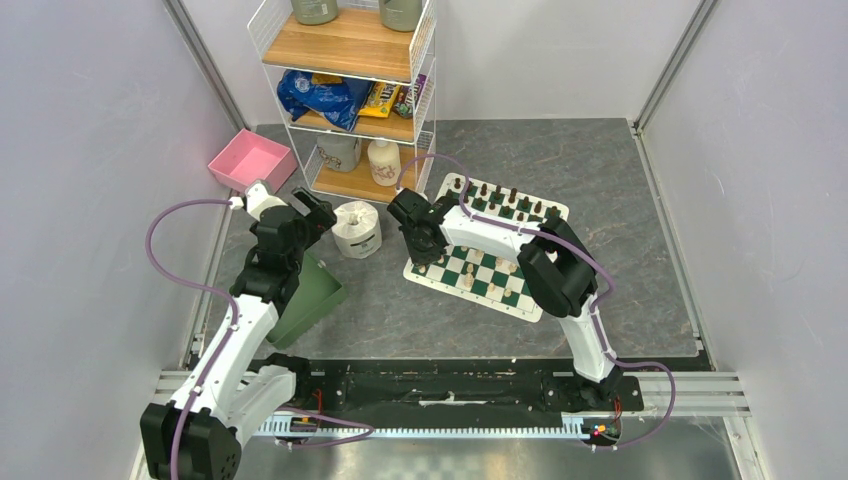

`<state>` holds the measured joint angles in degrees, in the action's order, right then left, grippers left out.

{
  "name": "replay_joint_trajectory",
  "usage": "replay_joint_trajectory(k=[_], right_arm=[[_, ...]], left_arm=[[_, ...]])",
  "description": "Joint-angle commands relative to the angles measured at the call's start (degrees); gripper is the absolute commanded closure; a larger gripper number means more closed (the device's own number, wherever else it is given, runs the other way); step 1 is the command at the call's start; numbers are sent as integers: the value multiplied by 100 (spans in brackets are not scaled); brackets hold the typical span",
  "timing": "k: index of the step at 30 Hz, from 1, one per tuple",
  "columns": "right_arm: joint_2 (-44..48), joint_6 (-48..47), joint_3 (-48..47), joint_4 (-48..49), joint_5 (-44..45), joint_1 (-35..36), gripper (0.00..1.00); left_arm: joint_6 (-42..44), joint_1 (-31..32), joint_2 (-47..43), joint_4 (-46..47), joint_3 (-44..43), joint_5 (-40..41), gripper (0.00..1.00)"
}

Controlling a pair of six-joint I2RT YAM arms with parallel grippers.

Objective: Set up the chess pieces on the board

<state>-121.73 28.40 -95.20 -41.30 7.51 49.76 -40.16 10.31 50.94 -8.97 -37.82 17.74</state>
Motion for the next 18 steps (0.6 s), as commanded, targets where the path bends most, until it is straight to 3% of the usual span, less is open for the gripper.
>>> replay_joint_trajectory(k=[1, 18], right_arm=[[178, -57, -166, -35, -26, 39, 78], [1323, -134, 956, -202, 467, 14, 78]], left_arm=[[96, -29, -69, 89, 19, 46, 0], [105, -46, -32, 97, -72, -14, 0]])
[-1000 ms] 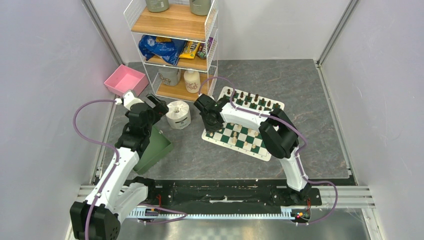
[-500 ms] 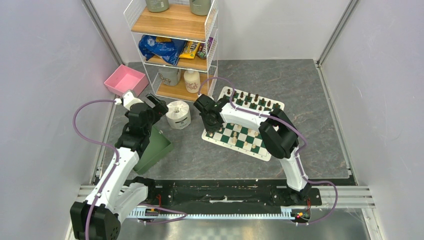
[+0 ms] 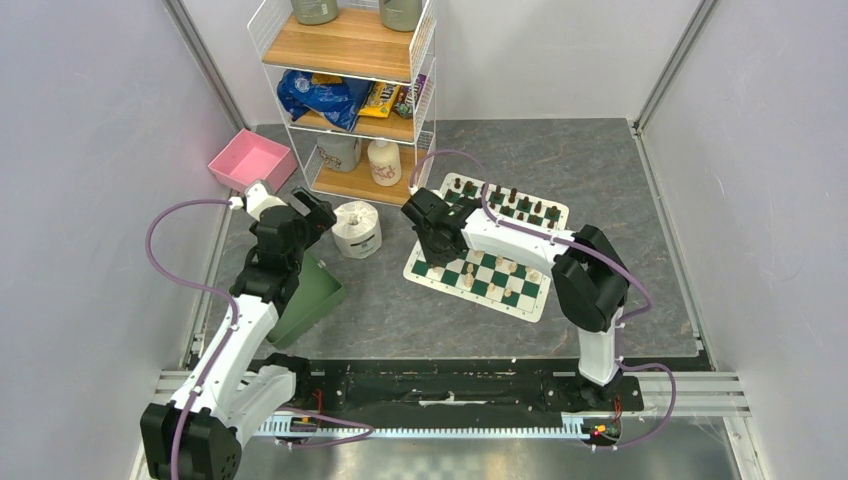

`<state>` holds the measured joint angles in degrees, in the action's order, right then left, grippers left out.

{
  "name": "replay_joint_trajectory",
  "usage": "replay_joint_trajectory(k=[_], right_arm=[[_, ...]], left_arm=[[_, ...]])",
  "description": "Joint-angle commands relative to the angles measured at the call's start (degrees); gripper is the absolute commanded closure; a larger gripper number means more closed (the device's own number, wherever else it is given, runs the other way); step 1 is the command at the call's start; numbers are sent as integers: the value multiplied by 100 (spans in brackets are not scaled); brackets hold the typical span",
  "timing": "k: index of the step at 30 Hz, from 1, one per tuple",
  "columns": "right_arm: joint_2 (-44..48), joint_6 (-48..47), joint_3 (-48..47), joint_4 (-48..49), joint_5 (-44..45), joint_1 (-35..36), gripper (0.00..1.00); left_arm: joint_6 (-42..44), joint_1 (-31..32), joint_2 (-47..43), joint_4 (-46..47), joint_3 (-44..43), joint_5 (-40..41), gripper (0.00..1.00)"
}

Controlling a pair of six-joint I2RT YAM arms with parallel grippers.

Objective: Set up the chess pieces on the board

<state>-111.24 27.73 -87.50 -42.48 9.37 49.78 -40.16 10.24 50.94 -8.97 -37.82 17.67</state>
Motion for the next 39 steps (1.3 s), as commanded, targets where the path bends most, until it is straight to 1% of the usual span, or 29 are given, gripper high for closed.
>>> replay_joint_trajectory(k=[1, 17, 39], right_arm=[[279, -57, 227, -76, 305, -18, 79], [169, 1, 488, 140, 347, -416, 79], [-169, 5, 367, 283, 332, -627, 78]], left_arm=[[97, -40, -31, 97, -76, -18, 0], [88, -48, -67, 90, -20, -1, 0], [96, -57, -94, 71, 31, 26, 0]])
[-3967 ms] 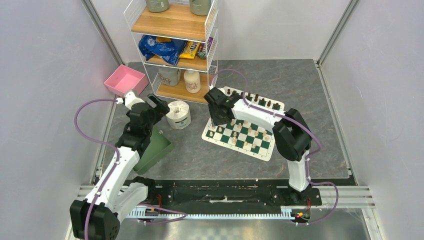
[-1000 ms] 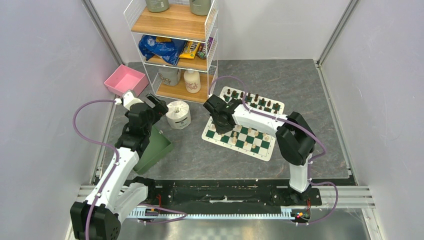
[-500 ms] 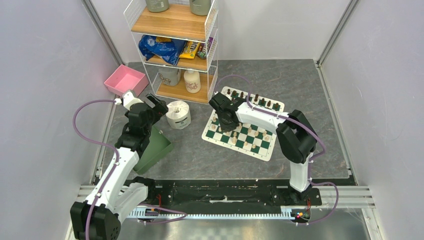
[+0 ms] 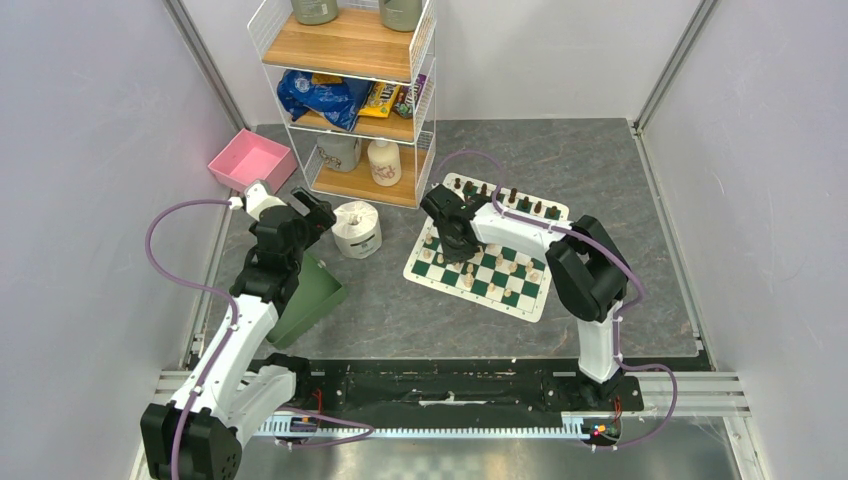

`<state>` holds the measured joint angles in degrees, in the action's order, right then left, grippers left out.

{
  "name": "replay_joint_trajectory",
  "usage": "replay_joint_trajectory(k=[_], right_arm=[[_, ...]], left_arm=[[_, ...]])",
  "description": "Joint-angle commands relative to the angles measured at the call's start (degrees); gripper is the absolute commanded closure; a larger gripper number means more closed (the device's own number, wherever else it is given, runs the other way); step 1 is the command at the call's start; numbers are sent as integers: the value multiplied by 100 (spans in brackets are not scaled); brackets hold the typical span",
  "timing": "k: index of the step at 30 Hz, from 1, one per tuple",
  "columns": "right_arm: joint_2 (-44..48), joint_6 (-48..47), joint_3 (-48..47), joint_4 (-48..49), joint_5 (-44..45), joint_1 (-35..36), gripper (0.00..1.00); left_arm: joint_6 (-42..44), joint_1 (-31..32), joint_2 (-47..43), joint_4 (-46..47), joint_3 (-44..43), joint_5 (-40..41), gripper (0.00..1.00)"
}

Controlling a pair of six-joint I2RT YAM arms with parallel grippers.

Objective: Set up the chess pieces on the board

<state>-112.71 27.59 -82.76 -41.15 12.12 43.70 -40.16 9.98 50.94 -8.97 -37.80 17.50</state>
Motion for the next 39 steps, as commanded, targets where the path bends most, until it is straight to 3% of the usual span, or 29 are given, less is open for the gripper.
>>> replay_joint_trajectory(k=[1, 11, 20, 33, 39], right_arm=[[-34, 9, -109, 159, 45, -20, 78], [-110, 14, -118, 212, 22, -28, 76], [65, -22, -150, 205, -3, -25, 63], [1473, -101, 305, 98, 310, -35, 44], [2033, 131, 997, 76, 549, -349, 44]], left_arm=[[94, -31, -93, 72, 36, 36, 0], [87, -40, -103, 71, 45, 35, 0], [78, -49, -113, 71, 43, 22, 0], [74, -57, -128, 71, -17, -18, 0], [75, -56, -104, 80, -53, -53, 0]])
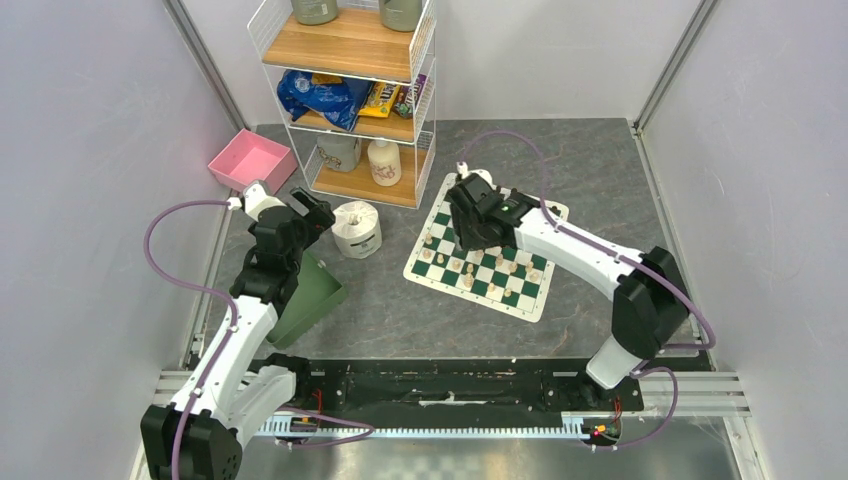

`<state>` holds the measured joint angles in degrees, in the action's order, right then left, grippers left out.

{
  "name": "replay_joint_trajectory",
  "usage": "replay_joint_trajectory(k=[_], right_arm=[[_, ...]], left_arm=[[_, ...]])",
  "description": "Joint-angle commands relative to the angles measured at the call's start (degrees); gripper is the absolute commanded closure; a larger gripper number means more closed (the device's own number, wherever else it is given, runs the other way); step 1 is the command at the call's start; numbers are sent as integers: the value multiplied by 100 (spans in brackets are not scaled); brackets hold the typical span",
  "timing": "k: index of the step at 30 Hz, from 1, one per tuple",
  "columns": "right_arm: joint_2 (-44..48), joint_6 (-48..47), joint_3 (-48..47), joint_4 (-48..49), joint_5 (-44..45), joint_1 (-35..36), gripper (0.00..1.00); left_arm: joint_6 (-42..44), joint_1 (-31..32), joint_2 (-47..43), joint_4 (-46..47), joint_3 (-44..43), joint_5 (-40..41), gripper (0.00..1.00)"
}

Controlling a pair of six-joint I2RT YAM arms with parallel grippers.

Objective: Set up the chess pieces on the board

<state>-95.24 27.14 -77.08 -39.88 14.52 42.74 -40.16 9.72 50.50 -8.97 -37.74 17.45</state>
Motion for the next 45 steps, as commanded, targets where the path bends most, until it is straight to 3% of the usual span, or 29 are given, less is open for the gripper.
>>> replay_joint_trajectory(k=[1, 9, 18, 25, 45], right_arm=[[402, 226, 542, -62, 286, -358, 44], [1329, 478, 1574, -90, 241, -1222, 44], [1702, 597, 2215, -75, -211, -2401, 48], [1491, 483, 2354, 66, -676, -2455, 53], [765, 380, 2469, 402, -489, -2456, 63]], left_arm=[[74, -31, -60, 82, -72, -49, 0], [88, -39, -40, 62, -103, -26, 0], [86, -40, -79, 37, -80, -23, 0], [70, -40, -115, 36, -23, -22, 0], [60, -49, -95, 53, 7, -14, 0]])
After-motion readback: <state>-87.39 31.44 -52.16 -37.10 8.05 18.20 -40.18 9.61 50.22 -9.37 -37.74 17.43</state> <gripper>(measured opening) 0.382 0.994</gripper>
